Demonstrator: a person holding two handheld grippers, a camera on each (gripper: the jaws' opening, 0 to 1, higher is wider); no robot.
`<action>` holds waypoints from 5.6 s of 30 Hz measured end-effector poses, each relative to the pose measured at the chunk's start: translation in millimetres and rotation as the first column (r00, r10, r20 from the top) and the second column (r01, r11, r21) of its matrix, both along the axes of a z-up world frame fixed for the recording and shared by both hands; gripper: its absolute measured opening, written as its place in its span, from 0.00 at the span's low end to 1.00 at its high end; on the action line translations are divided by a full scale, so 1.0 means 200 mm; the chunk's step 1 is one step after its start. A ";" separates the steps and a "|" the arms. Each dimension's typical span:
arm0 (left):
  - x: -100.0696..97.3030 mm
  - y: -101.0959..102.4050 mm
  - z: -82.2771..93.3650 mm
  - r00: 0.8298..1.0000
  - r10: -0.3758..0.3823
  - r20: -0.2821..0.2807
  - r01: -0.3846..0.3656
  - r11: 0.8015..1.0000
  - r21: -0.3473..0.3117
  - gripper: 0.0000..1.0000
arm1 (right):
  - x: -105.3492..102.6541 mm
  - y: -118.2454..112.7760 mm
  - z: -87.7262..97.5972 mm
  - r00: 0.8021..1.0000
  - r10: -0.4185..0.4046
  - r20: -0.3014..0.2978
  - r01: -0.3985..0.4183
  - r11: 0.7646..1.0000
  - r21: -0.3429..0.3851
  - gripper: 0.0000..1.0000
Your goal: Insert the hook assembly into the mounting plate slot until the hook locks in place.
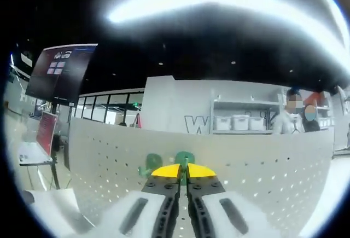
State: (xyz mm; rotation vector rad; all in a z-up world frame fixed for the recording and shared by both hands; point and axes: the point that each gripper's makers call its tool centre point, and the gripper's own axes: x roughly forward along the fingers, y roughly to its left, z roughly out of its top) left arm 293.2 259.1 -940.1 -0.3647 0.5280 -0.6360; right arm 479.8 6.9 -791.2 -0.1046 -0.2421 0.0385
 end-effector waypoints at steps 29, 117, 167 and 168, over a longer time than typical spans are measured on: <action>0.02 0.01 -0.05 0.999 0.009 -0.036 -0.008 1.000 0.007 0.89 | 0.07 -0.03 -0.05 0.998 -0.047 -0.046 0.048 0.999 0.019 0.00; -0.12 0.06 -0.14 0.995 0.033 -0.093 -0.029 0.999 0.034 0.83 | -0.80 0.10 -1.15 0.804 0.157 -0.573 -0.390 0.867 -0.309 0.18; -0.05 0.11 -0.26 0.985 0.037 -0.167 -0.031 0.999 0.037 0.81 | -0.45 0.73 -1.62 0.407 0.429 -0.807 -0.448 0.863 0.233 0.00; -0.05 0.11 -0.26 0.986 0.037 -0.164 -0.031 0.999 0.039 0.80 | -0.44 0.73 -1.60 0.412 0.430 -0.804 -0.459 0.860 0.224 0.00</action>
